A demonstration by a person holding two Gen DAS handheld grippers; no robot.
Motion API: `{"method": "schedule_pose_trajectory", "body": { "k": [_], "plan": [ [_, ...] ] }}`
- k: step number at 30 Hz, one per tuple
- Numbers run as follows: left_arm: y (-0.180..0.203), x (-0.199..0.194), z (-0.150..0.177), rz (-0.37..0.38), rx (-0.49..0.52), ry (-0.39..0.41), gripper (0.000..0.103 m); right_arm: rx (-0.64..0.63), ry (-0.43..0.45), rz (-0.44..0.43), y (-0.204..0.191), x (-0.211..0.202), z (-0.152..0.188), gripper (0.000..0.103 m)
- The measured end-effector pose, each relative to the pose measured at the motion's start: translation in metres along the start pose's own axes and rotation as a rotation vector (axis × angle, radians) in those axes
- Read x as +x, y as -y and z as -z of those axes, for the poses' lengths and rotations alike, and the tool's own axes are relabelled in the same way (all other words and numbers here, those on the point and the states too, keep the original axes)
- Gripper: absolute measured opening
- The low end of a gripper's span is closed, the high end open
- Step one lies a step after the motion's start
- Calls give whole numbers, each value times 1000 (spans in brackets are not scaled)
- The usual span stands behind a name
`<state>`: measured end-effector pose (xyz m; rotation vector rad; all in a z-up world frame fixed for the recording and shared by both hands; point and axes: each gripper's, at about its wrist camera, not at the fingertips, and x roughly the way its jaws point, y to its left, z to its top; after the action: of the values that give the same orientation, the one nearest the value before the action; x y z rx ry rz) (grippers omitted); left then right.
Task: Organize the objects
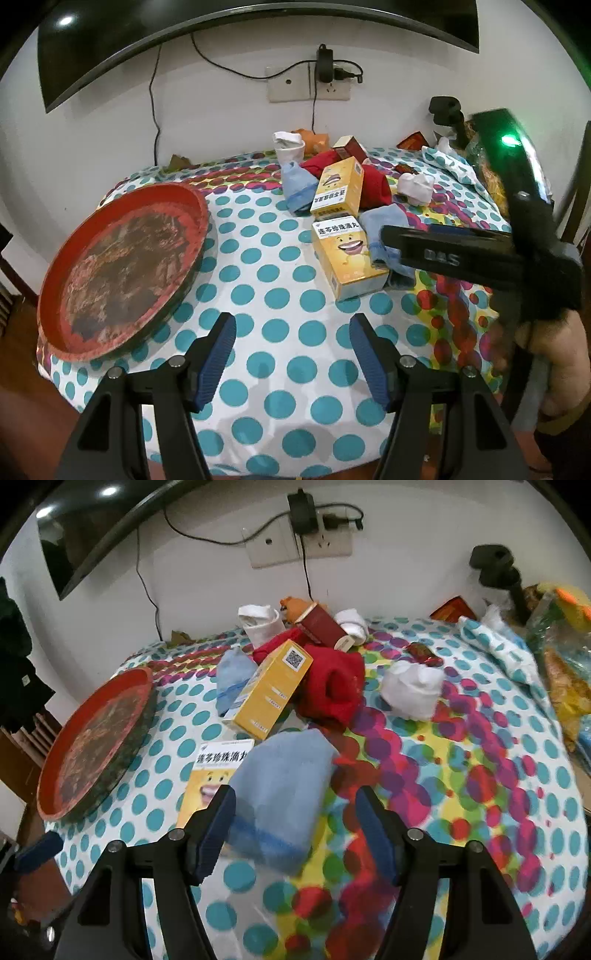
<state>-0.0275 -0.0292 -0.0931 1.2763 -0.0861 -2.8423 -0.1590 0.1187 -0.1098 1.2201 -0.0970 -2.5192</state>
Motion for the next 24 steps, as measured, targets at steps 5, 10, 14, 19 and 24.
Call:
{"method": "schedule_pose_trajectory", "body": {
  "k": [5, 10, 14, 19, 24],
  "plan": [
    [4, 11, -6, -4, 16, -19, 66, 22, -16, -28, 3, 23, -8, 66],
    [9, 21, -13, 17, 6, -27, 66, 48, -28, -110, 7, 32, -14, 44],
    [14, 28, -18, 50, -13, -43, 66, 47, -29, -105, 14, 30, -17, 21],
    [26, 35, -25, 74, -11, -54, 66, 28, 16, 14, 36, 24, -17, 21],
    [45, 49, -36, 89, 14, -76, 66, -11, 31, 86, 51, 23, -19, 21]
  ]
}}
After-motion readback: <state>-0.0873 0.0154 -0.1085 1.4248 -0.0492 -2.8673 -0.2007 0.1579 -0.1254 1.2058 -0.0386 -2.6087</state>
